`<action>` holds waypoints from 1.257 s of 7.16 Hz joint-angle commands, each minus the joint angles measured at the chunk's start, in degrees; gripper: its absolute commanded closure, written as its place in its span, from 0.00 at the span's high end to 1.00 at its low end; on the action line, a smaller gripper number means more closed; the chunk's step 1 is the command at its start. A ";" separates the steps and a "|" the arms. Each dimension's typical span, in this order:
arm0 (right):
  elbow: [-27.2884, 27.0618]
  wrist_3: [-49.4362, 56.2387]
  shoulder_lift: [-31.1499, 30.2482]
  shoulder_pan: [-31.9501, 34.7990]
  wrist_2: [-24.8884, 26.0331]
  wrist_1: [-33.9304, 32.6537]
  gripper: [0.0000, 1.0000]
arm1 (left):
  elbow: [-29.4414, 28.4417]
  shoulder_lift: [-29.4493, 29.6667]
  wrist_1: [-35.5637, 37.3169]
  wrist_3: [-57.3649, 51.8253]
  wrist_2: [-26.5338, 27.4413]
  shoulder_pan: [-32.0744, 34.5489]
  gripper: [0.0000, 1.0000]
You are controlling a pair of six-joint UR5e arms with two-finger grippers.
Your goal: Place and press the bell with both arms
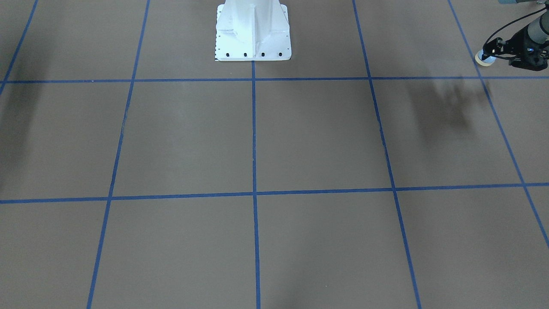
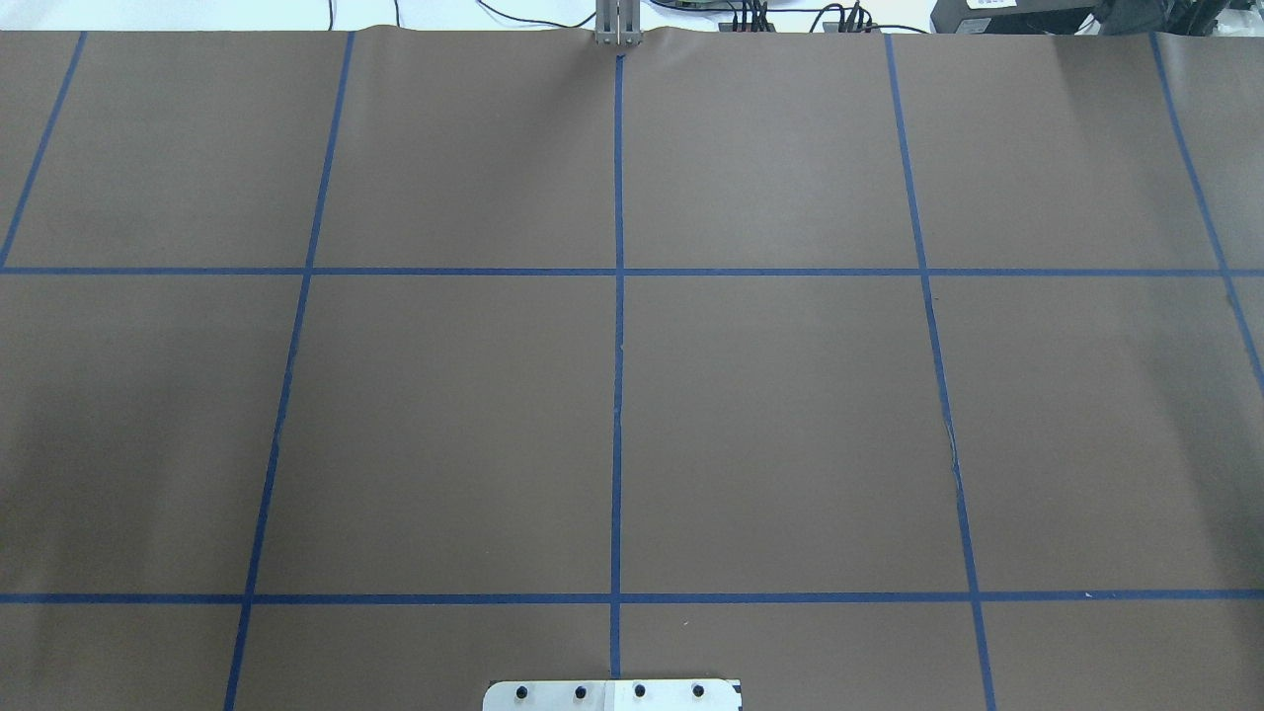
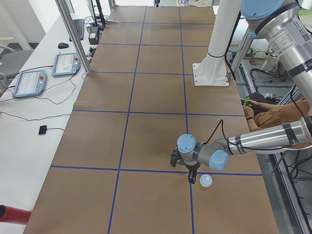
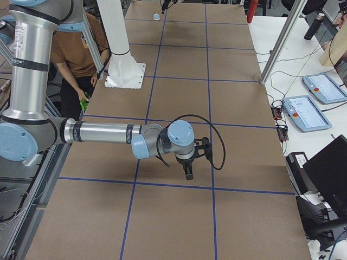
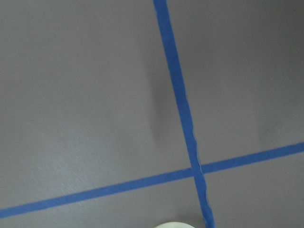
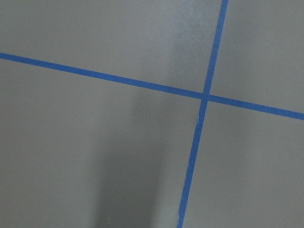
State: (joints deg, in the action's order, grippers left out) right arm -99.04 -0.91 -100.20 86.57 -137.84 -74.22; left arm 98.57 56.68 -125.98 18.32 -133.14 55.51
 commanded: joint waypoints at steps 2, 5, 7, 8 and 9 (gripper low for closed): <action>0.08 -0.05 0.00 -0.43 0.20 -0.05 1.00 | -3.90 -1.40 -5.76 3.74 0.25 -3.56 1.00; 0.25 -0.05 0.00 -0.96 0.37 -0.05 1.00 | -6.35 1.31 -6.03 5.49 0.42 -7.50 1.00; 0.43 -0.05 0.00 -1.22 0.81 -0.05 1.00 | -7.43 1.94 -6.21 5.84 0.16 -8.39 1.00; 0.43 -0.14 0.00 -1.23 0.81 0.04 1.00 | -7.43 1.68 -6.47 5.85 0.16 -8.40 1.00; 0.61 -0.14 0.00 -1.23 0.81 0.04 1.00 | -7.51 0.98 -7.78 5.93 0.07 -8.48 1.00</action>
State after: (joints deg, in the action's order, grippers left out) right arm -98.59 -1.03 -100.20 85.39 -137.04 -74.21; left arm 91.19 58.26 -132.64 24.15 -132.98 47.17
